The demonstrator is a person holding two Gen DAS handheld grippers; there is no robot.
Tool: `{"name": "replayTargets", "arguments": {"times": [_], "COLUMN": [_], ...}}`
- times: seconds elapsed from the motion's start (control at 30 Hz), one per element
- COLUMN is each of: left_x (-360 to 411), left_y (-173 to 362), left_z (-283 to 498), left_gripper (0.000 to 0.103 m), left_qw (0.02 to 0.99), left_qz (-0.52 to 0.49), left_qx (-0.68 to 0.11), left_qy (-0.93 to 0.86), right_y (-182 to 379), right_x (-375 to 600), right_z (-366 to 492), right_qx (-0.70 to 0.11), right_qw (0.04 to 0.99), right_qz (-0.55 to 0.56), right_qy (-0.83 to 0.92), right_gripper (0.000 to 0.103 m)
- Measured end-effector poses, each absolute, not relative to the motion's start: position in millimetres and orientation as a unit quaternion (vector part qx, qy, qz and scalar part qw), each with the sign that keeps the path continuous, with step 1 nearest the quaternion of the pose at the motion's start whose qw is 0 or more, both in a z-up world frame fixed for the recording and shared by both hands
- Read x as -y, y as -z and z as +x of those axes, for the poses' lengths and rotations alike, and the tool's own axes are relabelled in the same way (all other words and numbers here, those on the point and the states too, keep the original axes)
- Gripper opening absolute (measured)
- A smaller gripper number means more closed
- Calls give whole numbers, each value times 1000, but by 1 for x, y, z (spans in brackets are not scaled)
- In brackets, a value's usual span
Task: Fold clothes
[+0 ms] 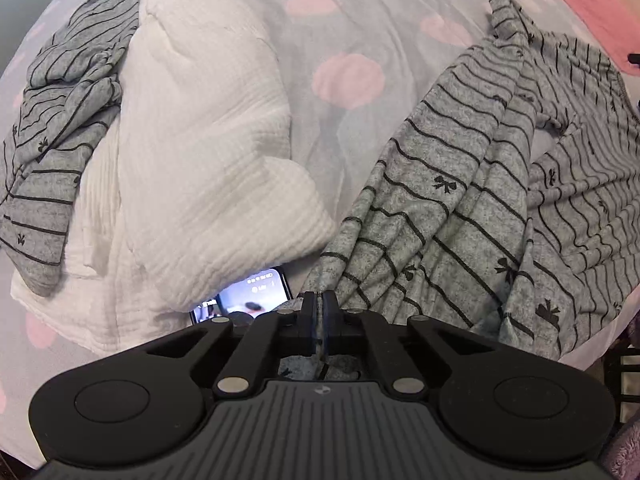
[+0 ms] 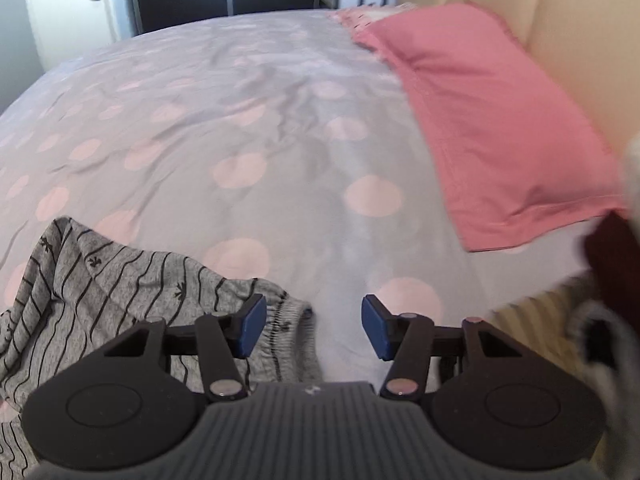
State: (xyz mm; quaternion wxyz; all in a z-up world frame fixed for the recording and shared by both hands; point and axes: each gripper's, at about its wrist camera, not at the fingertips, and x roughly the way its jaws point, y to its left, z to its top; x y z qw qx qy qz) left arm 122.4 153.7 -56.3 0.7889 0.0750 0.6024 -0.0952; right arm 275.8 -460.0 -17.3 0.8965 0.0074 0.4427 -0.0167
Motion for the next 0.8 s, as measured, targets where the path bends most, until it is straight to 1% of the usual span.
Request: {"name": "replayTargets", "arguments": {"times": [0.03,0.1,0.13,0.17,0.2,0.23,0.27,0.3,0.33,0.37,0.4,0.43,0.47,0.6,0.8], "left_x": [-153,-153,-154,-155,-154,-153,-152,-150,-148,-146,-144,-144,-146,-152,-163], "left_y": [57,59,60,63,63,64,65,67,68,69,69,68,66,44,-22], "left_z": [123,122,122,122,122,121,121,121,122,122,123,123,124,119,116], "left_gripper": [1,2,5,12,17,25,26,26,25,18,8,3,1,1,0], "left_qw": [789,787,785,783,783,783,784,783,782,782,781,783,785,808,878], "left_qz": [76,76,74,71,69,68,69,72,76,81,85,90,86,82,74], "left_qx": [-603,-605,-608,-611,-611,-611,-609,-610,-611,-611,-610,-610,-607,-580,-472], "left_qy": [92,91,92,93,96,98,99,98,100,99,97,90,86,55,-20], "right_y": [24,38,44,50,57,62,67,71,73,74,72,70,67,55,31], "right_x": [461,462,463,464,467,470,471,471,470,468,464,460,457,454,463], "right_z": [282,293,298,302,305,308,309,310,311,311,310,309,308,299,283], "right_qx": [-447,-455,-458,-462,-466,-470,-472,-473,-473,-471,-466,-459,-454,-432,-400], "right_qw": [894,891,889,887,884,882,880,878,877,877,880,885,889,900,911], "right_qz": [9,3,-2,2,16,38,59,74,86,89,86,78,69,37,31], "right_qy": [6,0,1,2,2,1,-4,-9,-13,-14,-9,-6,-1,40,96], "right_gripper": [58,64,65,66,66,66,63,54,44,29,26,23,23,22,22]}}
